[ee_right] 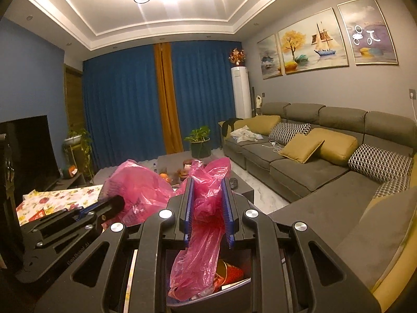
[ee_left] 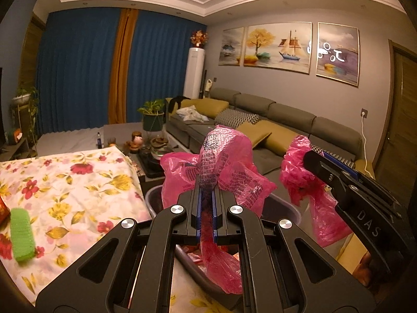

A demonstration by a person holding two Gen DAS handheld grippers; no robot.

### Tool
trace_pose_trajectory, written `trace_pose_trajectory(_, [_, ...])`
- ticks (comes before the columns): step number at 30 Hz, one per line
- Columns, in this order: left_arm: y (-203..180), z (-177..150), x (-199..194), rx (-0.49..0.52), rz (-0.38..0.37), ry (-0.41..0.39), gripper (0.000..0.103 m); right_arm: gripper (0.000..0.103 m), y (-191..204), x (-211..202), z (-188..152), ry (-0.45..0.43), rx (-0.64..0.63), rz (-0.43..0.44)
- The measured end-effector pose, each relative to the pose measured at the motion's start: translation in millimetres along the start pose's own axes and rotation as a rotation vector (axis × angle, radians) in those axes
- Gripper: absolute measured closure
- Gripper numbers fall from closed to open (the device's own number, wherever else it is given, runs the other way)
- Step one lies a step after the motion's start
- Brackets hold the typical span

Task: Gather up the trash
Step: 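Carry both pink bags over the grey bin, then open both grippers to drop the pink bags into the grey bin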

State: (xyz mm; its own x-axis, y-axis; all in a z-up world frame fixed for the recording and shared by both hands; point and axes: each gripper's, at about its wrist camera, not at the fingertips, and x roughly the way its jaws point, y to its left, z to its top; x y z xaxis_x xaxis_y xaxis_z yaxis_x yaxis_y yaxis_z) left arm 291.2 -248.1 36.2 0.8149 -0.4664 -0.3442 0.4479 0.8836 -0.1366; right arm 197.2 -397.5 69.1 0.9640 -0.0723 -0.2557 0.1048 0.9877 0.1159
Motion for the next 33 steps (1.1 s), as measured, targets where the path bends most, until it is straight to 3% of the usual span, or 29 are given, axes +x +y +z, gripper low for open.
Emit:
trace_pose_trajectory(24, [2.8,-7.8,47.0,-0.027,-0.006,0.051,0.097,0.079,-2.1,27.3,-1.7,0.017,0.03,0.01])
trace_pose_trajectory(27, [4.1,-9.5,50.7,-0.026,-0.01,0.057,0.097,0.071,-7.0,31.5,-1.4,0.02,0.038,0.01])
trace_pose_trajectory(30, [5.0,-10.1,53.2,-0.022,-0.001,0.062,0.082,0.064,-10.1,32.7,-0.4,0.019,0.047,0.012])
trace_pose_trajectory(32, [6.8,-10.3,52.0,-0.028,0.003,0.051,0.057,0.057,-11.5,31.8,-0.3,0.013,0.053,0.008])
trace_pose_trajectory(33, [8.8,-10.3,49.5,-0.038,0.007,0.036,0.052,0.056,-12.1,31.0,-0.1,0.012,0.053,0.006])
